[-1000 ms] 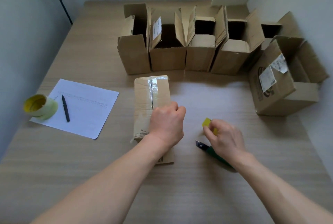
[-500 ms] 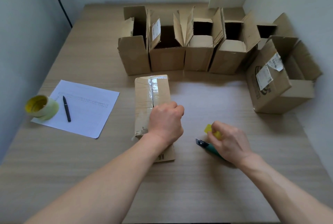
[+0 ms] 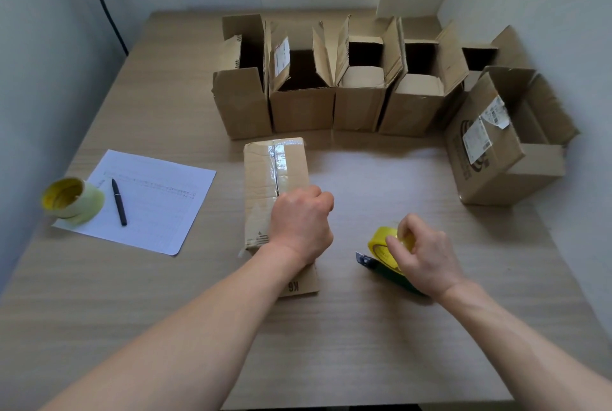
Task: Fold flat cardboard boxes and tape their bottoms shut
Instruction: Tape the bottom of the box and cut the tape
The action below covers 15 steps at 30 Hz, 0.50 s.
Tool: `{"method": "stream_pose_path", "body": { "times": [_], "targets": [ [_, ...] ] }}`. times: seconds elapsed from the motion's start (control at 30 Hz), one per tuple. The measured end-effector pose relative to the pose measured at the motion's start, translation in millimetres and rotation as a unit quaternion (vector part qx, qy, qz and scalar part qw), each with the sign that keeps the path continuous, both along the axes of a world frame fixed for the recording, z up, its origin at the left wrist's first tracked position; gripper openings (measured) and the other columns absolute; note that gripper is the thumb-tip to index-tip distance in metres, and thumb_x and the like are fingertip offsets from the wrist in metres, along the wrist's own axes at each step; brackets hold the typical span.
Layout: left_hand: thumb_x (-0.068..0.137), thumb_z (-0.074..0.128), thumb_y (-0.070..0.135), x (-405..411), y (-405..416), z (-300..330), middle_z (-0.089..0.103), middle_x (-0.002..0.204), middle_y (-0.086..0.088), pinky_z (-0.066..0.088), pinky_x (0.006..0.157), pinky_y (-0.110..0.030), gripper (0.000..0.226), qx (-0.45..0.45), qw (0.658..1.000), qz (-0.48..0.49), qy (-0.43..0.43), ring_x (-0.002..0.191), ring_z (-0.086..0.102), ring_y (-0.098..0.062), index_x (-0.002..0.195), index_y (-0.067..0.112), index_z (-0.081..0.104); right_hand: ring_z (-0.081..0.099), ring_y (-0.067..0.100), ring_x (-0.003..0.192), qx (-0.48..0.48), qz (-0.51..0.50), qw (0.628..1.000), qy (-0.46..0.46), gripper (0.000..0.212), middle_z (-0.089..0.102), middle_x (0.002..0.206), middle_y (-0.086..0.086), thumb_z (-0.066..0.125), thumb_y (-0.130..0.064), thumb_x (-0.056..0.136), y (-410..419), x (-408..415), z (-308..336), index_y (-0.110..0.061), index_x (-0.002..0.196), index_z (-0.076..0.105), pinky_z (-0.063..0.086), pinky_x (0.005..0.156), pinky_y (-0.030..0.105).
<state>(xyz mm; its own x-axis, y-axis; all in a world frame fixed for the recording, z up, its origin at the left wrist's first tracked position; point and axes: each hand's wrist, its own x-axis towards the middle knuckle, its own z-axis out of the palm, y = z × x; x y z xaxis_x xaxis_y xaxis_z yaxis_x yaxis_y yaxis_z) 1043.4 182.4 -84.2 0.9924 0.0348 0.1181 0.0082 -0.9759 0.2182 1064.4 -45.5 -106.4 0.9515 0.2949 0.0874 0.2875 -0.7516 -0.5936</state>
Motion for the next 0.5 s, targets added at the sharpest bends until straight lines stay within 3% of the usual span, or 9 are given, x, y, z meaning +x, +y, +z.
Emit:
{"method": "stream_pose_path", "body": {
  "times": [0.1, 0.3, 0.4, 0.5],
  "targets": [
    [0.075, 0.055, 0.011, 0.1, 0.3, -0.7, 0.063, 0.092, 0.0, 0.036, 0.068, -0.032, 0.024, 0.004, 1.0, 0.001, -0.002, 0.087, 0.058, -0.027, 0.094, 0.022, 0.066, 0.044, 0.028, 0.055, 0.021, -0.017, 1.0, 0.01, 0.029, 0.045, 0.055, -0.004, 0.076, -0.014, 0.08, 0.9, 2.0, 1.1, -0.018, 0.072, 0.048, 0.033, 0.055, 0.034],
    [0.076, 0.056, 0.012, 0.8, 0.6, -1.5, 0.063, 0.092, 0.001, 0.038, 0.068, -0.031, 0.024, 0.005, 1.0, 0.003, -0.005, 0.087, 0.058, -0.026, 0.095, 0.022, 0.066, 0.057, 0.034, 0.066, 0.077, -0.034, 0.996, 0.038, 0.024, 0.063, 0.063, 0.01, 0.06, -0.021, 0.094, 1.6, 5.0, 4.9, -0.013, 0.072, 0.052, 0.048, 0.067, 0.046],
    [0.076, 0.056, 0.012, 1.1, 0.5, -1.2, 0.063, 0.092, 0.001, 0.036, 0.067, -0.031, 0.024, 0.005, 1.0, 0.005, -0.003, 0.087, 0.058, -0.026, 0.095, 0.023, 0.066, 0.051, 0.035, 0.063, 0.05, -0.009, 0.999, 0.011, 0.027, 0.058, 0.062, 0.009, 0.052, -0.034, 0.09, 4.0, 4.4, 9.0, -0.012, 0.074, 0.054, 0.046, 0.063, 0.044],
    [0.078, 0.057, 0.016, 1.1, 0.8, -2.0, 0.063, 0.092, 0.001, 0.039, 0.068, -0.032, 0.02, 0.002, 1.0, 0.002, -0.001, 0.087, 0.059, -0.026, 0.095, 0.022, 0.066, 0.05, 0.033, 0.063, 0.068, -0.014, 0.997, 0.021, 0.022, 0.055, 0.062, 0.007, 0.058, -0.025, 0.094, 6.4, 4.2, 9.4, -0.015, 0.074, 0.055, 0.045, 0.061, 0.045]
  ]
}}
